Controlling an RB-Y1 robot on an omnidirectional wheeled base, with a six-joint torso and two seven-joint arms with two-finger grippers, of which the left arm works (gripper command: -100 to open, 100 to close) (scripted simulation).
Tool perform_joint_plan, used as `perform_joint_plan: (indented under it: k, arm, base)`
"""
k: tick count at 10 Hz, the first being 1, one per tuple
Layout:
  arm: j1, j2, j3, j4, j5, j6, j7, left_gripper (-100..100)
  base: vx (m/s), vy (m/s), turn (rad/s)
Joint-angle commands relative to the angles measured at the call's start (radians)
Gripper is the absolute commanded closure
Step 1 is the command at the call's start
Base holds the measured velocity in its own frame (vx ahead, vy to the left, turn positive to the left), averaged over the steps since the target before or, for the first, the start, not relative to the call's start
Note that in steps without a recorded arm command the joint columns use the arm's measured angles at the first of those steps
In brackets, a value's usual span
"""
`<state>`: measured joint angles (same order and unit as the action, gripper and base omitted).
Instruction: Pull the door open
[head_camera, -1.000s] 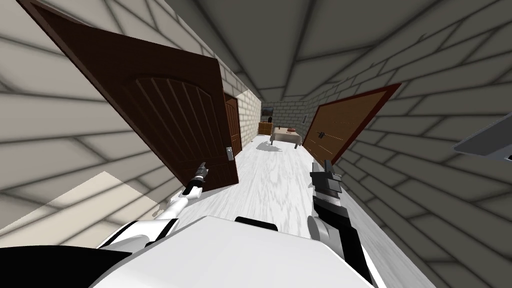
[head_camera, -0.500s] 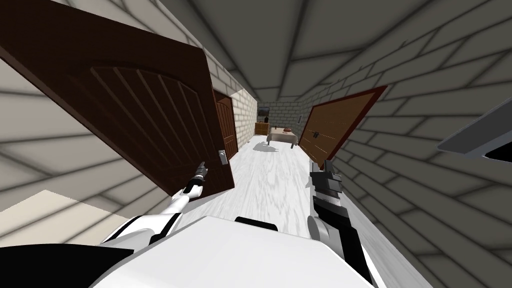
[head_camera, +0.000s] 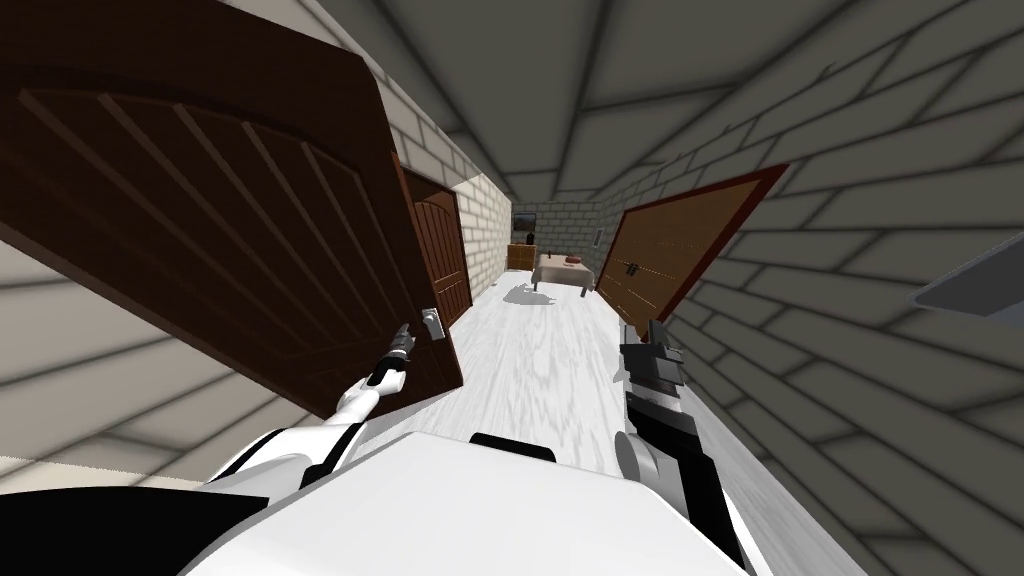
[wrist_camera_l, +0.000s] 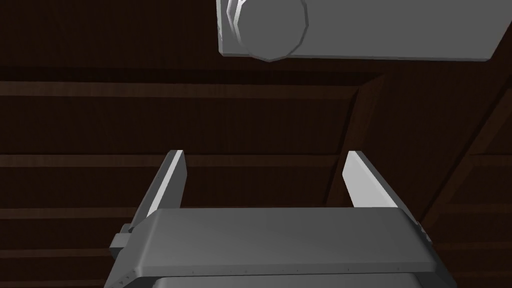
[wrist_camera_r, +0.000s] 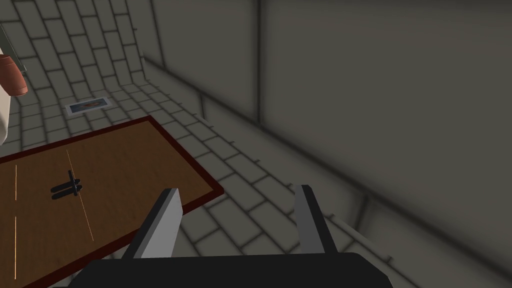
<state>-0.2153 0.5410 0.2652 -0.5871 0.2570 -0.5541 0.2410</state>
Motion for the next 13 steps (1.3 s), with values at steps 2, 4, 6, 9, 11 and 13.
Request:
perform_joint_plan:
  k: [2, 4, 6, 9, 11, 13]
  arm:
    - [-0.003, 0.000, 0.001, 0.005, 0.000, -0.001, 0.000, -100]
    - [-0.005, 0.001, 0.002, 0.008, -0.001, -0.001, 0.000, -100]
    - [-0.007, 0.001, 0.003, 0.011, -0.001, -0.002, 0.000, -100]
    - [-0.007, 0.001, 0.003, 0.011, -0.001, -0.002, 0.000, 100]
    - [-0.007, 0.001, 0.003, 0.011, -0.001, -0.002, 0.000, 100]
    - [-0.007, 0.001, 0.003, 0.011, -0.001, -0.002, 0.000, 100]
  base:
    - [0.204, -0.007, -0.013]
    - [0.174, -0.009, -0.012]
    - [0.169, -0.013, -0.014]
    - [0.012, 0.000, -0.004]
    - [-0.015, 0.001, -0.009]
    - [0.000, 0.000, 0.000]
